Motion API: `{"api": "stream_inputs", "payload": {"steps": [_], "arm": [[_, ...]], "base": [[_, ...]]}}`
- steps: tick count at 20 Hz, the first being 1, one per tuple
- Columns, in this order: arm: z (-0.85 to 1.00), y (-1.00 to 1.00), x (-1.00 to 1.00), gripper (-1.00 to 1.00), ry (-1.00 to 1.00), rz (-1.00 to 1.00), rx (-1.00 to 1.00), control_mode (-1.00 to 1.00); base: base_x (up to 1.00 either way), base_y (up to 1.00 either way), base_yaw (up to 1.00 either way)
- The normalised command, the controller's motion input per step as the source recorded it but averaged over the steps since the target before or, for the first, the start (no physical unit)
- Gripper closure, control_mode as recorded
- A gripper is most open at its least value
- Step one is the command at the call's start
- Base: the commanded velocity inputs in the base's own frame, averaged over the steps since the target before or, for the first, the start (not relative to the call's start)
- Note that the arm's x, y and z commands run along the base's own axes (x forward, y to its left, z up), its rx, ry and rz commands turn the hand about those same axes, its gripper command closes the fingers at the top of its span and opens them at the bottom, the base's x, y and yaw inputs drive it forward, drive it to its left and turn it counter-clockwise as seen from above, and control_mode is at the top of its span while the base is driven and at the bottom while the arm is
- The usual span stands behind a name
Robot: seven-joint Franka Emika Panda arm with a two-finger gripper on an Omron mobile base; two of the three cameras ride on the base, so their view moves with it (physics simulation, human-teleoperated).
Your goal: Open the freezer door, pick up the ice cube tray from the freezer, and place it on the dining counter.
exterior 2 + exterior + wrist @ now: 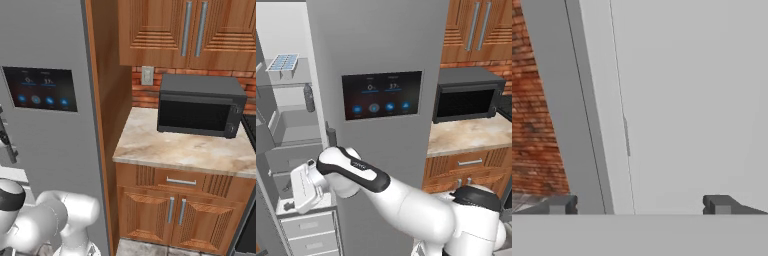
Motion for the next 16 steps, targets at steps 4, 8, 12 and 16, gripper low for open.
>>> {"api": "stream_inputs", "payload": {"steps": [4, 8, 12, 16], "arm": [[0.00, 0.39, 0.01, -1.00, 0.00, 0.00, 0.04, -1.00], [0.00, 0.35, 0.00, -1.00, 0.00, 0.00, 0.04, -1.00], [-0.03, 0.46, 0.00, -1.00, 0.00, 0.00, 0.00, -1.00], [-0.07, 0.48, 0.00, -1.00, 0.00, 0.00, 0.00, -1.00]], "base": [[0.00, 0.00, 0.00], [0.00, 0.00, 0.00], [0.00, 0.00, 0.00], [0.00, 0.00, 0.00]]}}
